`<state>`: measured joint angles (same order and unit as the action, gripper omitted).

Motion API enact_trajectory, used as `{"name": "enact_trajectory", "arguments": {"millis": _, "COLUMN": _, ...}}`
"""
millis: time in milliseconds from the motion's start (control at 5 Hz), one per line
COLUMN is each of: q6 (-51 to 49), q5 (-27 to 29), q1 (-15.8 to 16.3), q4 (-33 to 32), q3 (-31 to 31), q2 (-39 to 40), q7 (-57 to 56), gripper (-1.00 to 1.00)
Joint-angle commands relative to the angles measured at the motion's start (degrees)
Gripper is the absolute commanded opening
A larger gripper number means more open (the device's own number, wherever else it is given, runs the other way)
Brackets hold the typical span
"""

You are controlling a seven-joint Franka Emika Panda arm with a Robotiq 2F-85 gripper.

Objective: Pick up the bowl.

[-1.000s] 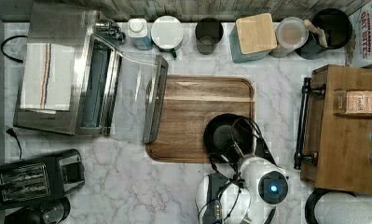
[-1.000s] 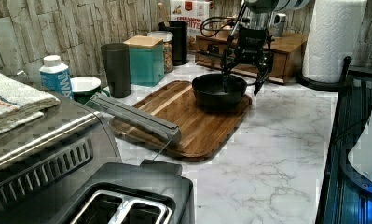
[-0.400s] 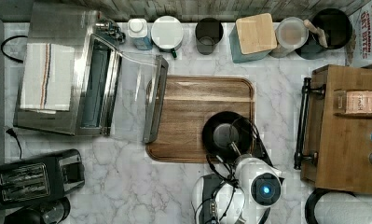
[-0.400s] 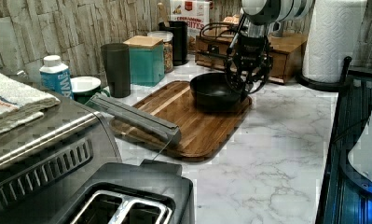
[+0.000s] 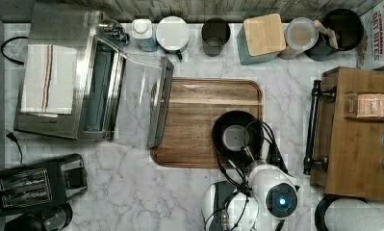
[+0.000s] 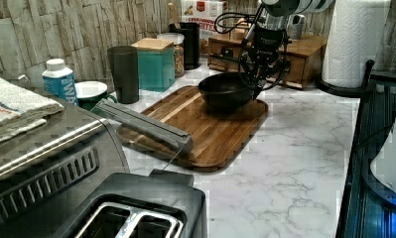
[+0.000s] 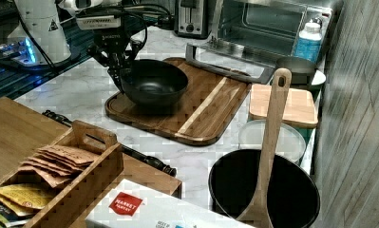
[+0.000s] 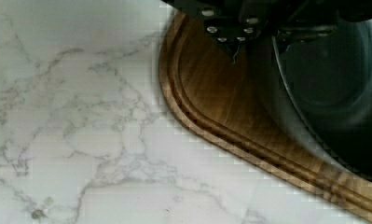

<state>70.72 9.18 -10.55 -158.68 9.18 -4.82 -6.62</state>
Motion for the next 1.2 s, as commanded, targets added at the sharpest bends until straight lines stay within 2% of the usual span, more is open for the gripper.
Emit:
{"name": "enact_trajectory", "arguments": {"millis": 200, "q6": -7.2, "q5": -5.1, "q1": 2.3, "q4": 6.0, "q3": -0.8, "q2": -7.9, "q7": 2.4, "gripper": -1.0}}
{"name": "enact_trajectory", "arguments": {"millis": 400, "q6": -11.2, "q5": -5.8, "q1": 2.3, "q4": 14.9, "q3": -4.1, "q2": -8.2, "q7": 0.4, "gripper": -1.0}}
{"name": "enact_trajectory", "arguments": {"millis": 600, "q6": -19.4, "q5": -3.3, "q1": 6.0, "q4": 25.6, "q3": -2.8, "q2": -5.2, "q7": -4.7, "gripper": -1.0}}
{"name": "enact_trajectory", "arguments": {"millis": 800, "q6": -25.8, "q5": -6.8, "q1": 6.6, "q4": 34.8, "q3": -4.8, "q2": -4.5, "q7": -4.5, "gripper": -1.0}}
{"name": "enact_trajectory", "arguments": {"millis": 1000, "q6": -40.0, "q5": -4.8, "q1": 9.4, "q4": 47.0, "q3": -4.7, "q2": 0.2, "q7": -17.5, "gripper": -1.0}}
{"name": "enact_trajectory", "arguments": {"millis": 1200, "q6": -46.2, "q5": -4.3, "q1": 11.0, "q4": 49.3, "q3": -4.8, "q2": 2.3, "q7": -33.0, "gripper": -1.0}}
